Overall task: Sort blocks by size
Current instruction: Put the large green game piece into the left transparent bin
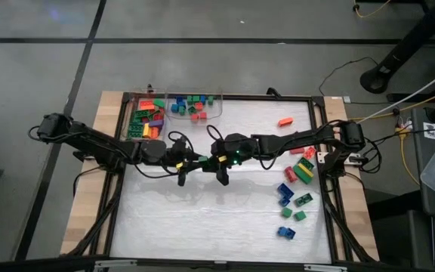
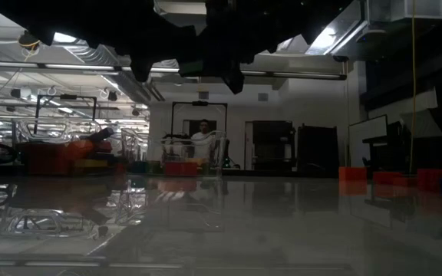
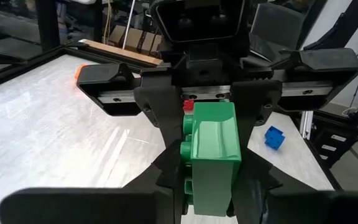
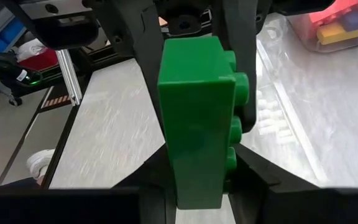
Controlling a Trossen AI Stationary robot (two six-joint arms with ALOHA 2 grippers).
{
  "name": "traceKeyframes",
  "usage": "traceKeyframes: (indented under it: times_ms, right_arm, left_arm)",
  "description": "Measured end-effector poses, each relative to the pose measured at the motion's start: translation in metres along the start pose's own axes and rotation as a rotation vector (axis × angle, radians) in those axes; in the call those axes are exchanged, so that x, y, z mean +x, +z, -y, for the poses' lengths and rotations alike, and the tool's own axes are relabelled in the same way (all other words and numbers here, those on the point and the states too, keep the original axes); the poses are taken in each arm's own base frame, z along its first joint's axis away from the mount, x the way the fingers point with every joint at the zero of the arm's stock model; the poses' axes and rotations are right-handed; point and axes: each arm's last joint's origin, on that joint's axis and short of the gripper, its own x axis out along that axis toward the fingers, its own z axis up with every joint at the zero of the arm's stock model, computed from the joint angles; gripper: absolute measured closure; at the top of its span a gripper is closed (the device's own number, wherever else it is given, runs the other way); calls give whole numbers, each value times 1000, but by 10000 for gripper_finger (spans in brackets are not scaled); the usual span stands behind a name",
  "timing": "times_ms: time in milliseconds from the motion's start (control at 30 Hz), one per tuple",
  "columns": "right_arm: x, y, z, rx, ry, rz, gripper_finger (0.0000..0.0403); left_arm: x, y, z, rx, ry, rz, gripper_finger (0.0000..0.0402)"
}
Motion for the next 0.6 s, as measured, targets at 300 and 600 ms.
traceKeyframes:
  times_ms: [300,600]
  right_arm:
    - [-1,1,0,17,13,1,241]
    - [-27,8,3,53,67,-105,161]
  left_arm:
    - [-10,13,-5,39,13,48,325]
    - [-46,29,-27,87,200,10,325]
